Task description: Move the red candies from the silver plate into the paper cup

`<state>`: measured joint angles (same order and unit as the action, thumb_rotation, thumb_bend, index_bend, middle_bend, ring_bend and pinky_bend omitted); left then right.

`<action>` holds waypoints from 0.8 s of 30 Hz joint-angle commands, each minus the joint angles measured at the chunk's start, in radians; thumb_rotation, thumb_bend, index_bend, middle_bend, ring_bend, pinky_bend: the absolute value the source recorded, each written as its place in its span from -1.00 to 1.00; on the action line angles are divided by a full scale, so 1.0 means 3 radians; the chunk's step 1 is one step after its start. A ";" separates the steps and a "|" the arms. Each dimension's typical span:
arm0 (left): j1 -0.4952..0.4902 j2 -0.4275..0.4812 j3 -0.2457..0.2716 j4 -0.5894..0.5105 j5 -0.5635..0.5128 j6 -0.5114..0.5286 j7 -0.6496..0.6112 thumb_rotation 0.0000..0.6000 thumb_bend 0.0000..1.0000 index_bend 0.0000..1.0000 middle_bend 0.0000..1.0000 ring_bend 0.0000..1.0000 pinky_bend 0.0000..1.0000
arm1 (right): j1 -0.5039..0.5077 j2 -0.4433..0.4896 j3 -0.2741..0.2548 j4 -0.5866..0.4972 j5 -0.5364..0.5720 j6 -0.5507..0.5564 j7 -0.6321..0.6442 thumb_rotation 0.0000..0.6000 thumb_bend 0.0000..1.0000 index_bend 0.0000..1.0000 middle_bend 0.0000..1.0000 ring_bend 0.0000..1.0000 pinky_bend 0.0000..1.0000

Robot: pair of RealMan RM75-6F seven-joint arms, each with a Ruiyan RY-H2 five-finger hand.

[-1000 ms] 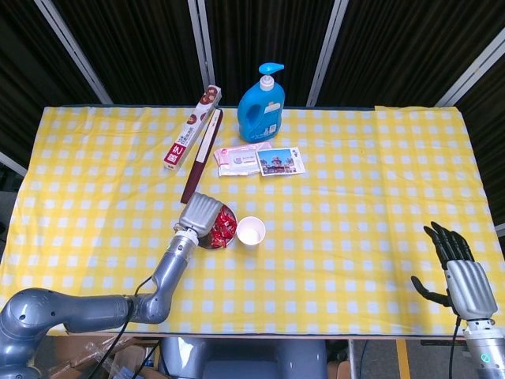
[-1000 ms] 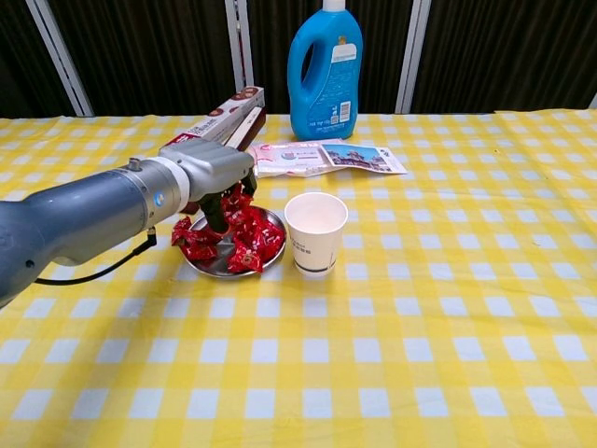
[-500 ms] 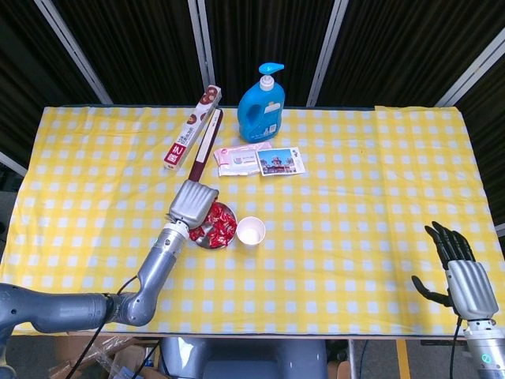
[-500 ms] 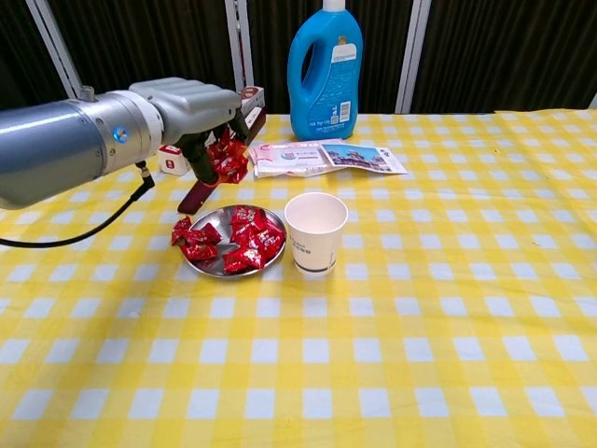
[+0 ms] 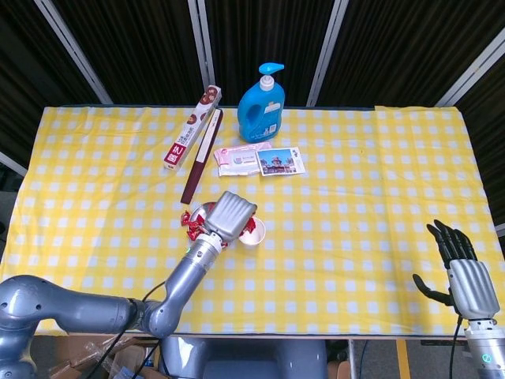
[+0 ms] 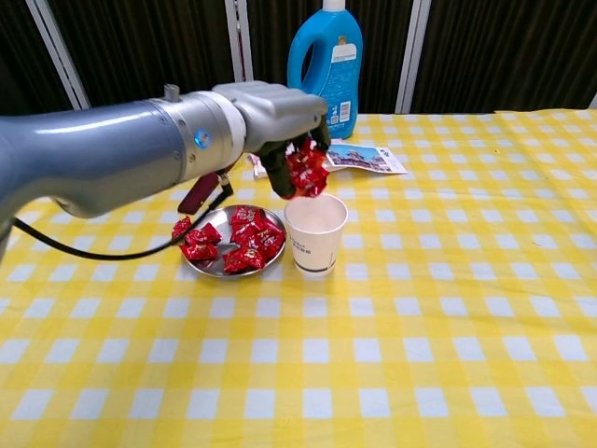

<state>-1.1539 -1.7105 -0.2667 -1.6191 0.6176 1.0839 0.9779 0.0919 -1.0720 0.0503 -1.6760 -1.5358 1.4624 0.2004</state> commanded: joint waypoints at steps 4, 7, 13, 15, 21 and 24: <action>-0.0125 -0.0171 0.0059 0.0163 -0.0108 -0.0005 0.0120 1.00 -0.09 0.18 0.39 0.79 0.87 | -0.0006 0.0001 0.0008 -0.0001 -0.0007 0.0025 0.0021 1.00 -0.28 -1.00 -1.00 -1.00 -1.00; -0.0153 -0.0211 0.0070 0.0219 -0.0140 0.0002 0.0144 1.00 -0.09 0.17 0.39 0.79 0.87 | -0.0008 0.0005 0.0013 0.0001 -0.0007 0.0033 0.0045 1.00 -0.28 -1.00 -1.00 -1.00 -1.00; -0.0175 -0.0230 0.0077 0.0261 -0.0183 0.0015 0.0152 1.00 -0.31 0.05 0.20 0.79 0.87 | -0.0008 0.0009 0.0013 -0.0001 -0.0018 0.0040 0.0061 1.00 -0.28 -1.00 -1.00 -1.00 -1.00; -0.0168 -0.0228 0.0061 0.0249 -0.0146 0.0046 0.0107 1.00 -0.35 0.01 0.13 0.79 0.87 | -0.0008 0.0011 0.0012 -0.0002 -0.0026 0.0045 0.0060 1.00 -0.28 -1.00 -1.00 -1.00 -1.00; -0.0149 -0.0236 0.0083 0.0240 -0.0062 0.0083 0.0042 1.00 -0.39 -0.10 -0.06 0.78 0.87 | -0.0013 0.0011 0.0012 -0.0005 -0.0029 0.0056 0.0048 1.00 -0.28 -1.00 -1.00 -1.00 -1.00; -0.0140 -0.0231 0.0089 0.0229 -0.0043 0.0093 0.0022 1.00 -0.39 -0.13 -0.13 0.78 0.87 | -0.0015 0.0007 0.0009 -0.0005 -0.0027 0.0055 0.0044 1.00 -0.28 -1.00 -1.00 -1.00 -1.00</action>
<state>-1.1968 -1.7803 -0.2407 -1.5497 0.6038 1.1111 0.9854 0.0874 -1.0700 0.0530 -1.6775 -1.5438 1.4788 0.2134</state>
